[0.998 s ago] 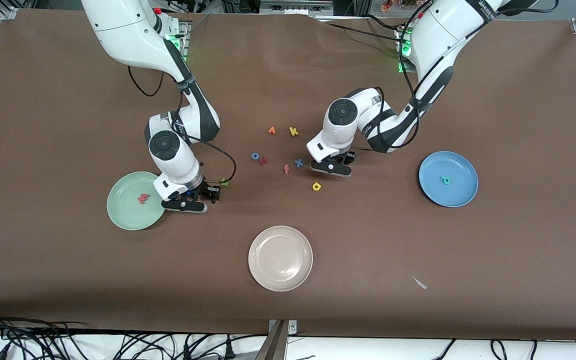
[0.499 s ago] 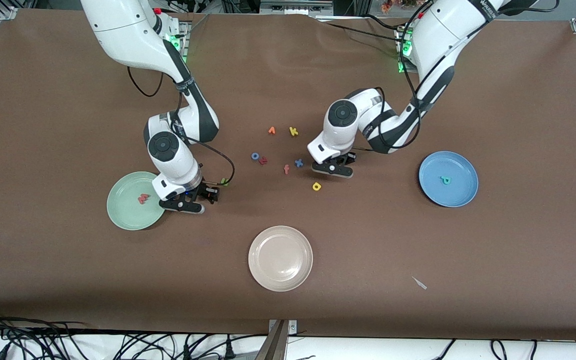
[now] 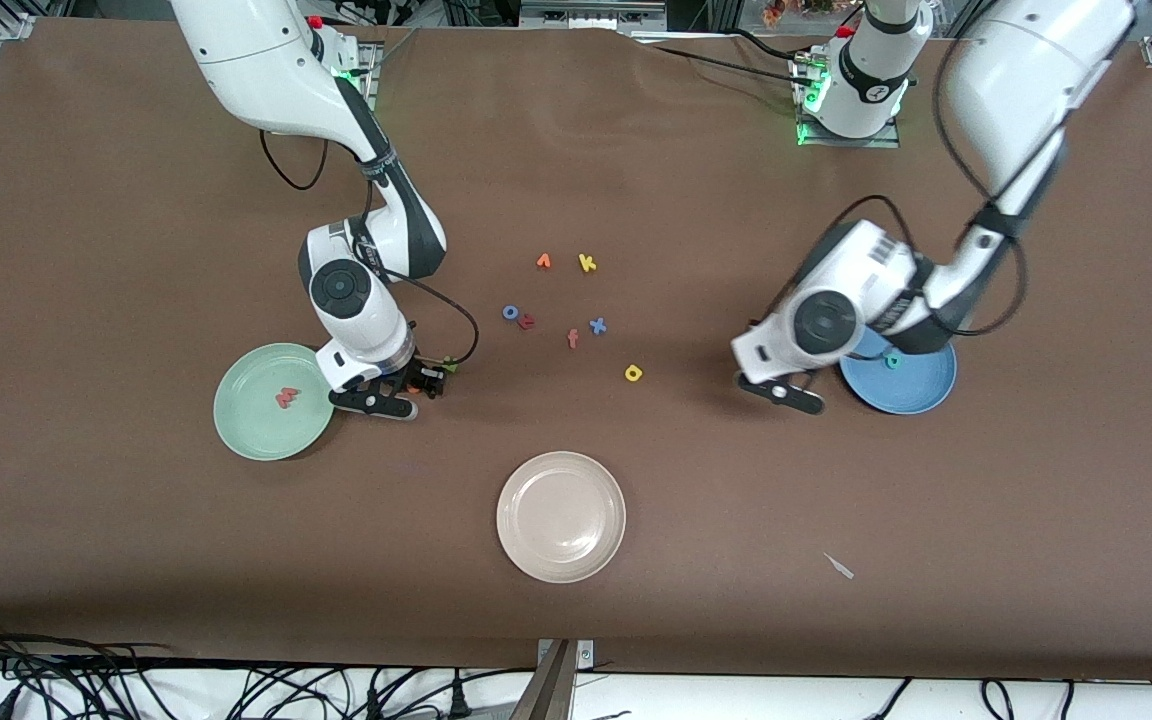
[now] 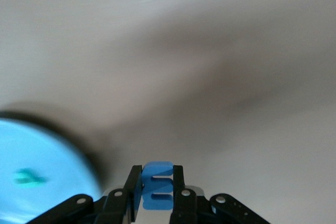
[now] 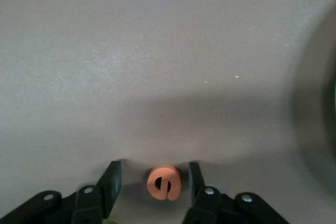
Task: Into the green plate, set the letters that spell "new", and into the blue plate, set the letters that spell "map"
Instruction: 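Grasp the blue e and orange e with the left and right grippers, then put the blue e on the blue plate, the orange e on the green plate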
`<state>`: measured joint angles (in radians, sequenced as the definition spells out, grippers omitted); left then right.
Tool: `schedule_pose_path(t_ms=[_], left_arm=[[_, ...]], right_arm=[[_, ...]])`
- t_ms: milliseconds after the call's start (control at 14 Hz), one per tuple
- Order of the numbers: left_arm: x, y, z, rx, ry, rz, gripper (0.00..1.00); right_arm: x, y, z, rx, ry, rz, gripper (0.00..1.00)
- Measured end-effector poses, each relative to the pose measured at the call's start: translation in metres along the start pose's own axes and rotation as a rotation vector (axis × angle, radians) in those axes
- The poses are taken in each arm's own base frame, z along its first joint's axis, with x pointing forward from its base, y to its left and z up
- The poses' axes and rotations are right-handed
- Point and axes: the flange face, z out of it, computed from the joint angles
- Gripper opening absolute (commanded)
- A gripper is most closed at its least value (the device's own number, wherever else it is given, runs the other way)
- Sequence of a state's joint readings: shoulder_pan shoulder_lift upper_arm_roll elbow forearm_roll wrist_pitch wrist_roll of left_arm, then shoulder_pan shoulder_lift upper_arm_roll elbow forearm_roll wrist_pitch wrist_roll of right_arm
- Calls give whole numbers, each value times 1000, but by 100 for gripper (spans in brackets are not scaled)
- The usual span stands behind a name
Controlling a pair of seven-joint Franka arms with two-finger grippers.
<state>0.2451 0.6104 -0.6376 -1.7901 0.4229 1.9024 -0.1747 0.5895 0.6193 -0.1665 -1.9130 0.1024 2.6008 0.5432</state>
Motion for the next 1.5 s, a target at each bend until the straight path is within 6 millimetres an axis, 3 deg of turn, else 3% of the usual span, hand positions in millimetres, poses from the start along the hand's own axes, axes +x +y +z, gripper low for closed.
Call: schedule_pose_path(t_ms=[285, 356, 428, 499, 713, 855, 998, 1211, 1496], left_arm=[[-19, -98, 13, -52, -36, 165, 15], [-25, -118, 19, -65, -42, 185, 44], [-30, -133, 26, -75, -48, 194, 84], [-32, -142, 34, -86, -56, 200, 100], [-30, -139, 37, -98, -57, 200, 100], [-24, -129, 23, -143, -33, 96, 100], [-16, -105, 11, -192, -24, -61, 100], [8, -32, -5, -231, 20, -282, 100], [32, 68, -15, -276, 95, -608, 100]], right_arm=[[-1, 1, 1, -2, -3, 1, 34], [-1, 1, 1, -3, -3, 1, 30], [-1, 1, 1, -3, -2, 2, 25], [0, 2, 0, -3, -3, 2, 23], [0, 4, -2, -17, -22, -13, 20], [12, 15, -14, -46, -52, -59, 20], [34, 39, -40, -71, -69, -123, 21], [59, 85, -69, -102, -94, -221, 22], [71, 131, -71, -134, -131, -292, 26]])
